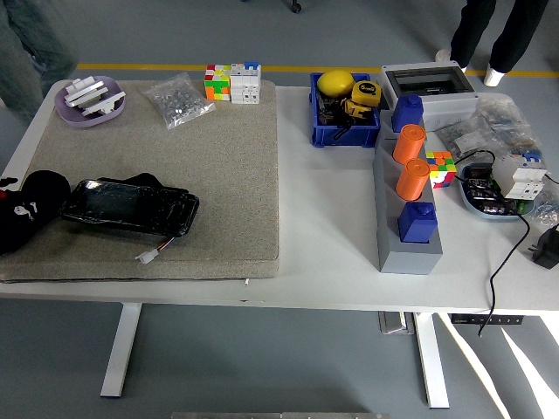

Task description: Pick the rag up,wipe the panel,place it on the desk

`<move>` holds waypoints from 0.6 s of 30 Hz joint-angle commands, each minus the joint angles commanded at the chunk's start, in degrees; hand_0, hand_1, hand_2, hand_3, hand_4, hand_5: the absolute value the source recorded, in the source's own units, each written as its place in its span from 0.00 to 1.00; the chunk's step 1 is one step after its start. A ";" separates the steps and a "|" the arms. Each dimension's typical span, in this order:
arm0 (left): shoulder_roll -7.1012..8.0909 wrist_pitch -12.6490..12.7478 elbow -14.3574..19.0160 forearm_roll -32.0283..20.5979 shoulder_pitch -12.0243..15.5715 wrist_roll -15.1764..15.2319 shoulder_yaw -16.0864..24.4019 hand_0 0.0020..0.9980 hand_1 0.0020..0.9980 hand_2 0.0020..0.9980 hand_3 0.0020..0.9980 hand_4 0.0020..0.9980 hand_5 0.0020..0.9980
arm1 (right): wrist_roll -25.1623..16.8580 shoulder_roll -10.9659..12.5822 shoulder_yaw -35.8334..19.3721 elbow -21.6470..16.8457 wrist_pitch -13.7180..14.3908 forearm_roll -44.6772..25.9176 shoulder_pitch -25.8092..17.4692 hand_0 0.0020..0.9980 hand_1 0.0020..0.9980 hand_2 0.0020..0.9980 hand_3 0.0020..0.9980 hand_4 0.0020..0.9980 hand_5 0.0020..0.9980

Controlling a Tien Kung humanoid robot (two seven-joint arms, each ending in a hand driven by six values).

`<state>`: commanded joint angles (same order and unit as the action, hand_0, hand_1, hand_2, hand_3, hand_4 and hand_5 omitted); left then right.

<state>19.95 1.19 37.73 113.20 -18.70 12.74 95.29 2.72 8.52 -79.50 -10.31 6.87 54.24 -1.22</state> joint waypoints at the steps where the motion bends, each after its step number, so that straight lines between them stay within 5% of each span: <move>1: -0.02 0.08 -0.16 -0.02 -0.09 0.07 -0.07 0.80 0.86 0.83 0.67 0.88 0.32 | -0.01 -0.01 0.02 0.00 0.00 -0.01 0.00 0.72 0.66 0.68 0.62 0.98 0.51; 13: -0.85 2.42 -2.25 0.18 -1.07 0.73 -1.68 0.70 0.81 0.81 0.64 0.81 0.24 | -0.44 -0.08 -0.36 0.00 0.04 0.03 0.03 0.72 0.66 0.68 0.62 0.98 0.51; 14: -0.94 2.84 -2.31 0.33 -1.07 0.68 -1.72 0.47 0.64 0.77 0.61 0.66 0.13 | -0.47 -0.10 -0.44 0.00 0.05 0.01 0.05 0.72 0.66 0.68 0.62 0.98 0.51; 18: -1.12 4.31 -2.31 0.22 -0.98 0.70 -1.87 0.47 0.64 0.77 0.61 0.66 0.13 | -0.47 -0.08 -0.38 0.00 0.07 -0.04 0.03 0.72 0.66 0.68 0.62 0.98 0.51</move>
<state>18.83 5.51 35.42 113.42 -19.68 13.44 93.42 2.25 8.44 -79.87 -10.31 6.94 54.20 -1.19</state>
